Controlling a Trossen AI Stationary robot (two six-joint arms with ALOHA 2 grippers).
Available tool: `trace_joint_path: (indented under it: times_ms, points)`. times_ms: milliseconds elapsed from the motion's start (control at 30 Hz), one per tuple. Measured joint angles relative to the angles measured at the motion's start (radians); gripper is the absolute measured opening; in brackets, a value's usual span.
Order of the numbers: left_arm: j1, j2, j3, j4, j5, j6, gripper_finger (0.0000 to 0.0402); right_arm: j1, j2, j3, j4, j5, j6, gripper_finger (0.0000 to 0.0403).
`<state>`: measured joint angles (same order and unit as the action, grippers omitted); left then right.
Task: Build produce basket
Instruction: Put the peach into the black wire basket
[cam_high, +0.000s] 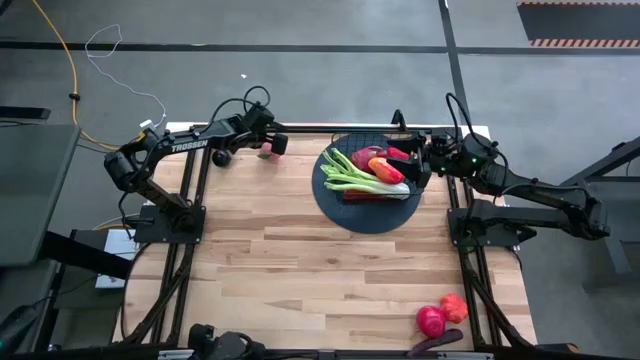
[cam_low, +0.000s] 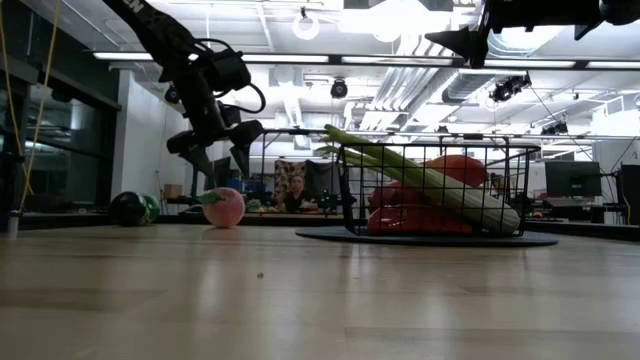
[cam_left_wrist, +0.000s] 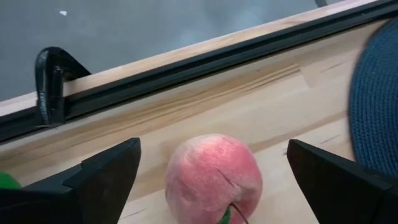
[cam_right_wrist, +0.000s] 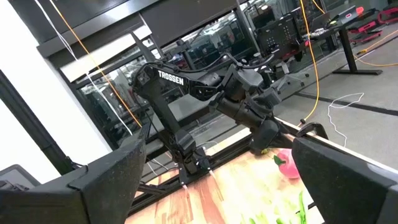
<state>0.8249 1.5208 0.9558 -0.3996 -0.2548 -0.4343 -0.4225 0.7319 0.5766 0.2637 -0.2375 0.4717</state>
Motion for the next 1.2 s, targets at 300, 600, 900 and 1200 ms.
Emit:
trace_joint_path:
  times_ms: [300, 600, 900, 1200]
  points:
    - [0.000, 0.000, 0.000, 0.002, 0.003, -0.018, 0.0395, 0.000, 0.000, 0.000, -0.034, 0.000, 0.000, 0.0394]
    - [-0.009, 0.039, -0.001, 0.003, 0.027, -0.061, 0.0395, 0.000, 0.000, 0.000, -0.039, 0.000, 0.000, 0.0394]
    - [-0.008, 0.182, -0.001, 0.013, 0.027, -0.096, 0.0395, 0.000, 0.000, 0.000, -0.042, 0.000, 0.000, 0.0394]
    - [-0.010, 0.246, -0.001, 0.013, 0.041, -0.138, 0.0395, 0.000, 0.000, 0.000, -0.042, 0.000, 0.002, 0.0394]
